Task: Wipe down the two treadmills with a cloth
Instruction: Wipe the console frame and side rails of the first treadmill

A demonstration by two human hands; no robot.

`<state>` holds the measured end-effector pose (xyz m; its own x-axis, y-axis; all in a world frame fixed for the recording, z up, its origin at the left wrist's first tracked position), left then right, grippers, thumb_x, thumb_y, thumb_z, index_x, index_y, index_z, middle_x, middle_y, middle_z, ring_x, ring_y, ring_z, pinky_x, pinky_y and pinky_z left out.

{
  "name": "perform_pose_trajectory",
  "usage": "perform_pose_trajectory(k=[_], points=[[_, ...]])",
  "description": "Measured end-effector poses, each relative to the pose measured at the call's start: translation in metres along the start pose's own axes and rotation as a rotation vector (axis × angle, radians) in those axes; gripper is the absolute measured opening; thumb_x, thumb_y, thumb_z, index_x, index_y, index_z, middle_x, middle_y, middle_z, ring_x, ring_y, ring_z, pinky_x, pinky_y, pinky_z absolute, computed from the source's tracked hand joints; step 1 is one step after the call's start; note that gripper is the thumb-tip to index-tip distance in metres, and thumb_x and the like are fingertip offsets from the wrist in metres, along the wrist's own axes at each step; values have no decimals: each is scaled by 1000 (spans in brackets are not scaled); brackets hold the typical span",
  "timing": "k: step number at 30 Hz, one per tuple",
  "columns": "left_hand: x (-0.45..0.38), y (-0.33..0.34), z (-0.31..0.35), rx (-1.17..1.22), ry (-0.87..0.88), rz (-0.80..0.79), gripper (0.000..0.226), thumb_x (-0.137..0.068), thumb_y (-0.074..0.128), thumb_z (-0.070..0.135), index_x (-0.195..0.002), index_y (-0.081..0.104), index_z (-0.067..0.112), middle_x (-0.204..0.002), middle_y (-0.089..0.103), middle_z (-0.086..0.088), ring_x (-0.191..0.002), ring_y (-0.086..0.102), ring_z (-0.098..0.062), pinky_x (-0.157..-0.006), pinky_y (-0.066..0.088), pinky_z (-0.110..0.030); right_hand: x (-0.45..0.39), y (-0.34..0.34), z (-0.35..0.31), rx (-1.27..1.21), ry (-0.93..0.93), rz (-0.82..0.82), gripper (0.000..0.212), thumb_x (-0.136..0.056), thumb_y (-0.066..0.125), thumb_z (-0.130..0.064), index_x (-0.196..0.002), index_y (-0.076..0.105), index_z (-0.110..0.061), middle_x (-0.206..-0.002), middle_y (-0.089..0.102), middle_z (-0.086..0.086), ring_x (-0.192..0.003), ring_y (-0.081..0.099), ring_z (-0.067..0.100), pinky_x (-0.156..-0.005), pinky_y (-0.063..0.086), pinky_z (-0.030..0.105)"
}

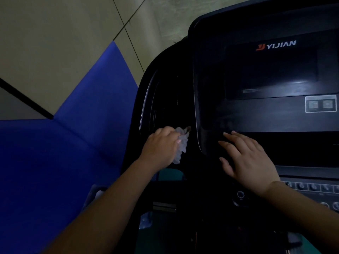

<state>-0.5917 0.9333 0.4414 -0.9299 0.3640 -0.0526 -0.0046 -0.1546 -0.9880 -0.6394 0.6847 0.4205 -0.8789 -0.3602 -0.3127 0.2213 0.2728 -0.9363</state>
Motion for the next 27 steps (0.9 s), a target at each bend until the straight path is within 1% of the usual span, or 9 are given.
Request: perform_pose_trajectory(k=[4, 10, 12, 16, 18, 20, 22, 24, 27], points=[[3, -2, -21, -69, -93, 60, 64, -96, 11, 47, -107, 66, 15, -111, 59, -4, -93, 52, -20, -79, 46, -36, 0, 0, 0, 0, 0, 13, 48, -90, 43, -43, -123, 60, -13, -135, 54, 9, -130, 46, 28, -105, 39, 43], [-2, 13, 23, -54, -74, 129, 44, -96, 23, 43, -119, 55, 22, -115, 56, -5, -100, 51, -24, -84, 46, -41, 0, 1, 0, 1, -3, 20, 48, -90, 43, -43, -123, 60, -12, -134, 54, 10, -130, 46, 28, -105, 39, 43], [1, 8, 11, -84, -46, 115, 44, -96, 24, 45, -114, 58, 23, -112, 56, -3, -96, 53, -22, -81, 46, -38, 0, 1, 0, -3, -8, 20, 48, -90, 43, -43, -123, 60, -13, -135, 54, 10, -130, 46, 28, -105, 39, 43], [2, -6, -29, -221, -112, 46, 61, -94, 13, 49, -105, 64, 18, -101, 61, -5, -88, 53, -22, -76, 41, -35, 1, -1, 0, -4, -5, 19, 48, -90, 43, -44, -124, 59, -13, -135, 53, 9, -131, 45, 28, -105, 39, 42], [-3, -11, -37, -200, -83, 52, 58, -97, 21, 47, -102, 67, 12, -96, 61, -9, -88, 52, -25, -76, 42, -36, 0, -1, 1, -7, 0, 18, 48, -90, 43, -44, -123, 60, -13, -135, 54, 10, -130, 46, 28, -105, 39, 43], [-9, -20, -36, -139, -43, 181, 45, -97, 35, 38, -92, 69, 9, -91, 60, -11, -85, 53, -28, -74, 47, -39, 0, 0, 0, -6, -1, 13, 49, -90, 42, -44, -123, 60, -13, -135, 54, 10, -130, 46, 28, -105, 39, 43], [-12, -25, -39, -95, -97, 314, 34, -94, 43, 32, -90, 68, 9, -99, 60, -10, -90, 54, -26, -76, 47, -36, 1, 0, 0, -6, 0, 10, 49, -90, 42, -44, -123, 60, -13, -135, 54, 10, -130, 46, 28, -105, 39, 43], [-15, -19, -43, -105, -129, 258, 33, -95, 43, 33, -96, 67, 11, -107, 59, -7, -98, 53, -23, -83, 46, -39, 1, 1, 1, -5, -1, 12, 48, -90, 43, -43, -124, 60, -13, -135, 54, 10, -131, 46, 28, -106, 39, 43], [-11, -3, -45, -134, -73, 186, 47, -98, 31, 36, -81, 67, 11, -89, 61, -4, -85, 52, -17, -77, 44, -37, 1, 1, 1, -9, 2, 13, 48, -90, 43, -43, -123, 59, -13, -135, 54, 10, -131, 46, 28, -106, 39, 43]])
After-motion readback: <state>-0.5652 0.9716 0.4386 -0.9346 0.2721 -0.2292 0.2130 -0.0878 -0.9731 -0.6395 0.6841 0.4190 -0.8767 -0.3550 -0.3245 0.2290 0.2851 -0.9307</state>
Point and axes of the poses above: each hand's wrist, its own x-axis away from the middle knuckle, its own y-axis out of the palm, z = x × y, the point moved 3 cm from there along -x, towards the middle knuckle
